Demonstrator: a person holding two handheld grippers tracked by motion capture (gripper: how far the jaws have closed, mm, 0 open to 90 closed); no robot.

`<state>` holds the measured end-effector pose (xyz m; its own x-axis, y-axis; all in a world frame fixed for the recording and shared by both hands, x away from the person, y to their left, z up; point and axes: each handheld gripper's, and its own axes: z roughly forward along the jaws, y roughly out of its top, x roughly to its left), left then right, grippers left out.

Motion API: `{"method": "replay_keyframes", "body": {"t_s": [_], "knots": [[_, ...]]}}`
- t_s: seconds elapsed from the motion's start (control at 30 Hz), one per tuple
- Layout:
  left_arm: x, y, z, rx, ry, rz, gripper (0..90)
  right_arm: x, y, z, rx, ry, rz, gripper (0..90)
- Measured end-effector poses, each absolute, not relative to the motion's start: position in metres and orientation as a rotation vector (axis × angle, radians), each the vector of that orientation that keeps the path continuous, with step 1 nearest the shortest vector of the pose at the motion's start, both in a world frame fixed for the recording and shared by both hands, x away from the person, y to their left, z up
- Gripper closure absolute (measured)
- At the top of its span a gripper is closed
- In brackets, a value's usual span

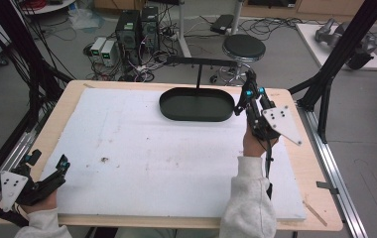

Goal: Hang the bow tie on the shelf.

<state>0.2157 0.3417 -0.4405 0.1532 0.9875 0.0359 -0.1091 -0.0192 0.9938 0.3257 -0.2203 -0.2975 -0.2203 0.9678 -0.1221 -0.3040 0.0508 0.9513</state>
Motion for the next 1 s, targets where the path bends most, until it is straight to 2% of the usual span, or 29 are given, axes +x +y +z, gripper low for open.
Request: {"method": "replay_keyframes", "body": {"t_s": [0.33, 0.57, 1.0], "knots": [[0.218, 0.343, -0.442, 1.218, 1.011, 1.162, 20.2, 0.372, -0.204, -0.291, 0.834, 1.185, 1.460, 88.1], [0.218, 0.341, -0.443, 1.219, 1.013, 1.159, 20.2, 0.413, -0.179, -0.303, 0.860, 1.237, 1.431, 88.1], [0.221, 0.340, -0.444, 1.217, 1.021, 1.157, 20.2, 0.460, -0.191, -0.314, 0.984, 1.210, 1.341, 88.1]]}}
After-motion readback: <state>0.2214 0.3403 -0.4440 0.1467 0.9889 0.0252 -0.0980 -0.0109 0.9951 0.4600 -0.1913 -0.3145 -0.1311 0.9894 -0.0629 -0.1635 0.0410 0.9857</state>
